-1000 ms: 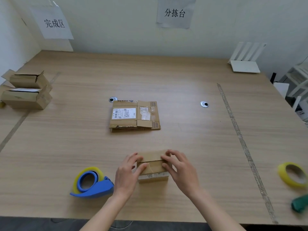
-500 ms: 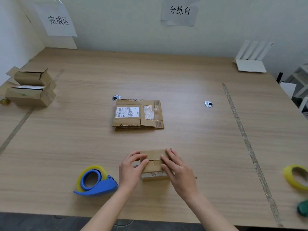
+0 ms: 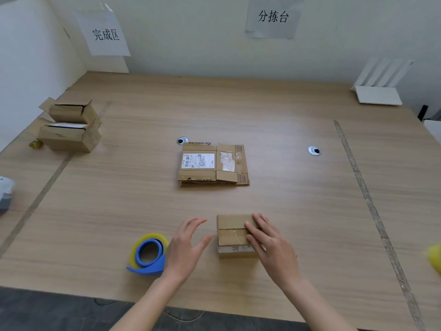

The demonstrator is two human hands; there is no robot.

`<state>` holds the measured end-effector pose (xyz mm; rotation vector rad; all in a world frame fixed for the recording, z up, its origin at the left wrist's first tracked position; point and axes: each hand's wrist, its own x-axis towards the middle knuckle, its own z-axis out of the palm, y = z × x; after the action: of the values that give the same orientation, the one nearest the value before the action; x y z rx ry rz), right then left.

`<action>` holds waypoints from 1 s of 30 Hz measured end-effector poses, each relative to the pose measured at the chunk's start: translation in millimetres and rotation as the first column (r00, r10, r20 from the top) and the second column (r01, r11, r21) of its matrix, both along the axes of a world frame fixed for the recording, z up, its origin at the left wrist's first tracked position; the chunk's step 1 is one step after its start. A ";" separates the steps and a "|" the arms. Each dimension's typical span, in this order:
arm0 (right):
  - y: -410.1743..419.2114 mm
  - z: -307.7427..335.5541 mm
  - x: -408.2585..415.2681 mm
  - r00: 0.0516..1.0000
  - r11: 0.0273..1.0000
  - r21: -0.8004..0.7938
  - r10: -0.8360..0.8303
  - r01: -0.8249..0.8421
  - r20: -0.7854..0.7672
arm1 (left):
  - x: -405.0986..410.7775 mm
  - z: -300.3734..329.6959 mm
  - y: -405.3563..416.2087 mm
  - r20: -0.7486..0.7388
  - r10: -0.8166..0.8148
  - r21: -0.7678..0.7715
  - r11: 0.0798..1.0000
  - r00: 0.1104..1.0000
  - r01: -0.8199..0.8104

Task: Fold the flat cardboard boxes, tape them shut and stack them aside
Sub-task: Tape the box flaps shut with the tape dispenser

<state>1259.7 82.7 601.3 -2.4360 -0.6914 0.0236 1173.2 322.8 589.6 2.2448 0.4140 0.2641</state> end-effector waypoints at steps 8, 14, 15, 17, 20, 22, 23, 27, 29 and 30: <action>1.8 5.6 -1.0 1.000 1.000 -0.018 -0.004 0.004 -0.013 | -74.5 -23.3 68.5 -0.270 0.000 0.397 0.911 0.963 0.111; 0.2 3.5 0.4 1.000 0.999 -0.026 0.020 -0.020 0.011 | -78.8 -31.7 70.0 -0.449 0.085 0.511 0.841 0.889 0.178; 0.2 3.5 0.8 0.999 0.999 -0.028 0.024 -0.024 0.021 | -77.4 -31.5 70.5 -0.469 0.085 0.502 0.844 0.879 0.187; 0.9 3.4 1.2 0.996 0.998 -0.031 0.048 -0.045 0.082 | -74.7 -29.8 74.6 -0.499 0.054 0.468 0.857 0.865 0.217; 2.7 1.7 3.4 0.979 0.993 -0.033 0.121 -0.117 0.165 | -68.7 -19.5 80.0 -0.490 0.037 0.385 0.905 0.871 0.178; 3.6 0.5 7.5 0.980 0.992 0.000 0.125 -0.126 0.155 | -63.2 -3.4 78.5 -0.429 0.094 0.341 0.938 0.898 0.065; 3.6 -0.1 9.4 0.983 0.993 0.017 0.117 -0.120 0.144 | -58.4 6.1 76.6 -0.378 0.113 0.310 0.951 0.919 0.011; 4.3 -1.4 11.2 0.986 0.993 0.059 0.092 -0.101 0.142 | -24.2 49.1 54.5 -0.168 0.040 0.255 0.967 0.985 0.004; 4.9 -0.9 10.1 0.990 0.994 0.076 0.075 -0.084 0.122 | -4.0 66.0 34.6 -0.120 -0.054 0.291 0.953 0.991 0.087; 5.3 -0.4 9.2 0.992 0.994 0.085 0.064 -0.073 0.111 | 4.4 72.0 24.3 -0.112 -0.098 0.303 0.944 0.989 0.128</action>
<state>1268.9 88.1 600.9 -2.3411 -0.8069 -0.1105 1177.6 347.2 661.6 2.5884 0.3084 0.1705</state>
